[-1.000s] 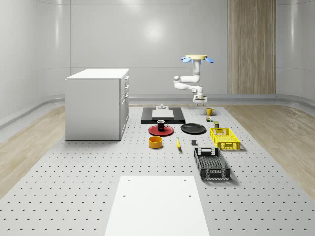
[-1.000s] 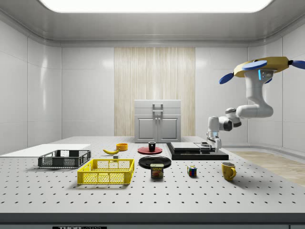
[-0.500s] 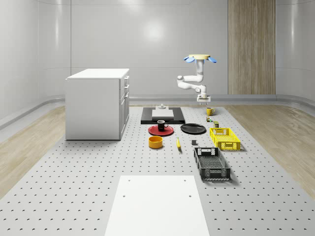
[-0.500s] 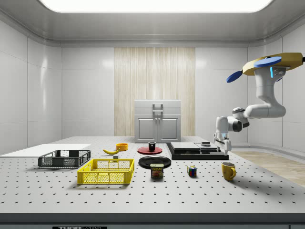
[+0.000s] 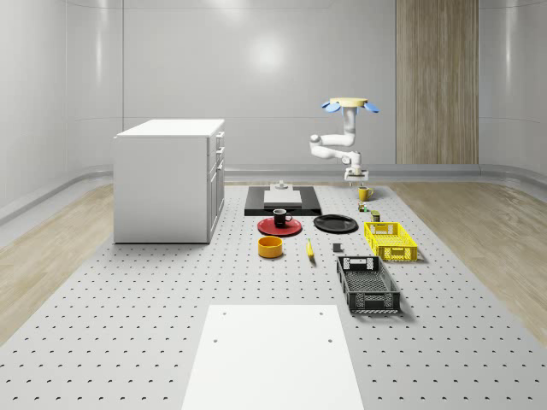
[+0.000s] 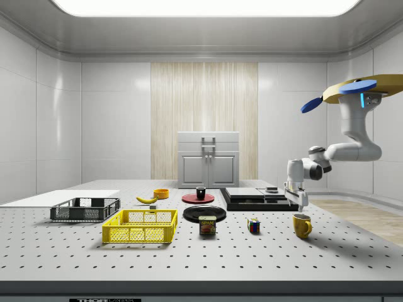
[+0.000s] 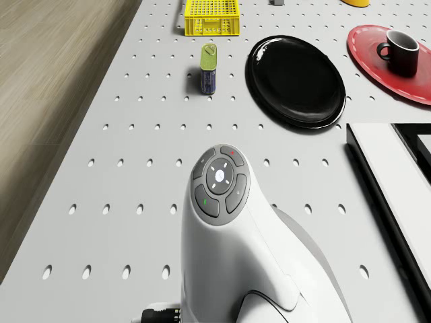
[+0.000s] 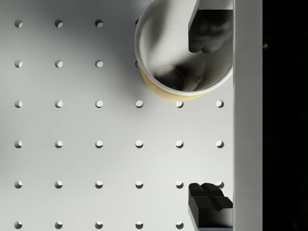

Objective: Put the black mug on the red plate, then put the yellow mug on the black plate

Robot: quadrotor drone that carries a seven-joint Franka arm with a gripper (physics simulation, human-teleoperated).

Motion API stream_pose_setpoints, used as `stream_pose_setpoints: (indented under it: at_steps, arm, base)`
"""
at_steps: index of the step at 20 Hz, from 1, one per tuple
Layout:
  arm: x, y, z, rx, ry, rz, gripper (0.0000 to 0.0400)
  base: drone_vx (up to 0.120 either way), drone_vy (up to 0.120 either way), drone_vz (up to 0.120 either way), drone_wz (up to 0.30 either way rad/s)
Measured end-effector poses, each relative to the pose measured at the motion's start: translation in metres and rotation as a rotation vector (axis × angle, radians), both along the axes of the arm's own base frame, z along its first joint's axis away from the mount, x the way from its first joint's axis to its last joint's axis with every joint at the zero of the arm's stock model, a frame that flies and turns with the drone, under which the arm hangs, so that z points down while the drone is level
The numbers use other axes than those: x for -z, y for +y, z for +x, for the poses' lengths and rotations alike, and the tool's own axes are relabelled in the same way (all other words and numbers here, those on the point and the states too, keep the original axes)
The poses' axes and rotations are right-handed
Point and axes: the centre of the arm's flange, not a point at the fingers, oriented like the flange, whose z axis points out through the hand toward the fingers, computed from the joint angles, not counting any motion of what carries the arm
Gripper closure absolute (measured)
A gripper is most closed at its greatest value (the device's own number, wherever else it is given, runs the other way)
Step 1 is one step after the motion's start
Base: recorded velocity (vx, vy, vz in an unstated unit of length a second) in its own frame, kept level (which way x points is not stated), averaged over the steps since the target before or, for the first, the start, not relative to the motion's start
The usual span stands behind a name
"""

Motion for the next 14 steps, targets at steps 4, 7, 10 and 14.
stream_pose_setpoints:
  at_steps: [4,7,10,14]
  arm:
    - [0.0,0.0,0.0,0.0,0.0,0.0,0.0]
    - [-0.007,0.0,0.0,0.0,0.0,0.0,0.0]
    - [-0.018,0.0,0.0,0.0,0.0,0.0,0.0]
    - [-0.03,0.0,0.0,0.0,0.0,0.0,0.0]
  base:
    - [0.0,0.06,0.0,0.0]
    - [0.0,0.0,0.0,0.0]
    - [0.0,0.0,0.0,0.0]
    - [0.0,0.0,0.0,0.0]
